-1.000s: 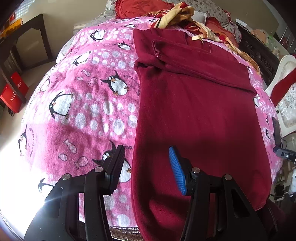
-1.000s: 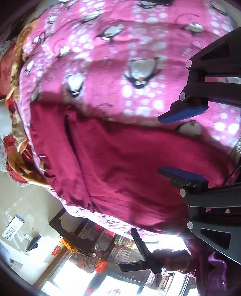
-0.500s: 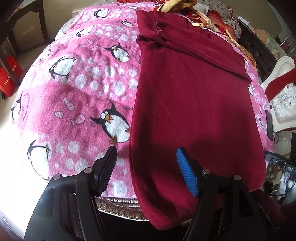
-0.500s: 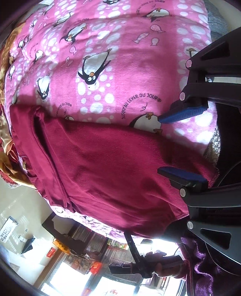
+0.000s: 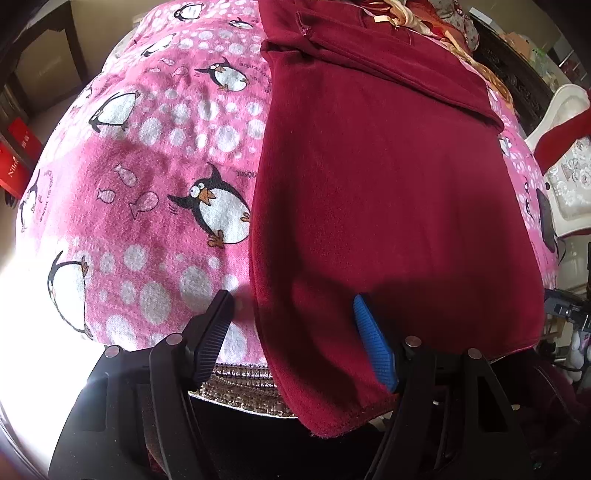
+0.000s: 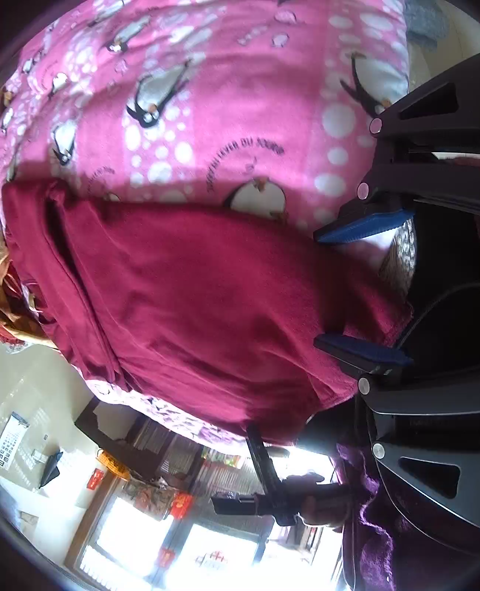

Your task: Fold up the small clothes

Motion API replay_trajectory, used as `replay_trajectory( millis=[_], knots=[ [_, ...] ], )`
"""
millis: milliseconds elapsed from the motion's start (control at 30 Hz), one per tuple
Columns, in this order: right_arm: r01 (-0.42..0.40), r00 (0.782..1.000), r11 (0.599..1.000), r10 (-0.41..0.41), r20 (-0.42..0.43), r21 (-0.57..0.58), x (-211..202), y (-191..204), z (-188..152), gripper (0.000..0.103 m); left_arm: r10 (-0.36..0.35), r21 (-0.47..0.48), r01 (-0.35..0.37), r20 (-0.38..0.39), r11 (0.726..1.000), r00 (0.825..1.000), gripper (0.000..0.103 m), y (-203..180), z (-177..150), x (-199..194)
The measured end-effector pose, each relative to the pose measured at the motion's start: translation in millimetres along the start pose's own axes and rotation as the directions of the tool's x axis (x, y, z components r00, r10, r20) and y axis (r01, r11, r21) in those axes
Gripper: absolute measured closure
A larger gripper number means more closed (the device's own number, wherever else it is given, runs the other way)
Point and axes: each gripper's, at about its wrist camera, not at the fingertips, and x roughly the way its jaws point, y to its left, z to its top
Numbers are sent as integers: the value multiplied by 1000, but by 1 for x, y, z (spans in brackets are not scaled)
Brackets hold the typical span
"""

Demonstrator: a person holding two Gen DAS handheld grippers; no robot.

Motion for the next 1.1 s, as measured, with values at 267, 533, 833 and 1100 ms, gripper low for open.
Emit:
replay_trajectory(
  millis=[267,533,833,1100],
  knots=[
    [-129,991,991,129,-29,22,9,0,-10,55,-8,20,9,-31,1000,999,34,-8,4,6],
    [-136,991,991,136,-12,3,17,7,-6,57,9,85,-3,-73,996,997,26,-24,7,14],
    [-121,993,991,121,0,-50,19,9,-3,83,-17,72,24,-85,997,996,30,-25,3,13],
    [-130,991,989,130,-15,-65,31,8,-1,84,-48,79,54,-73,995,996,82,-21,0,10]
  ],
)
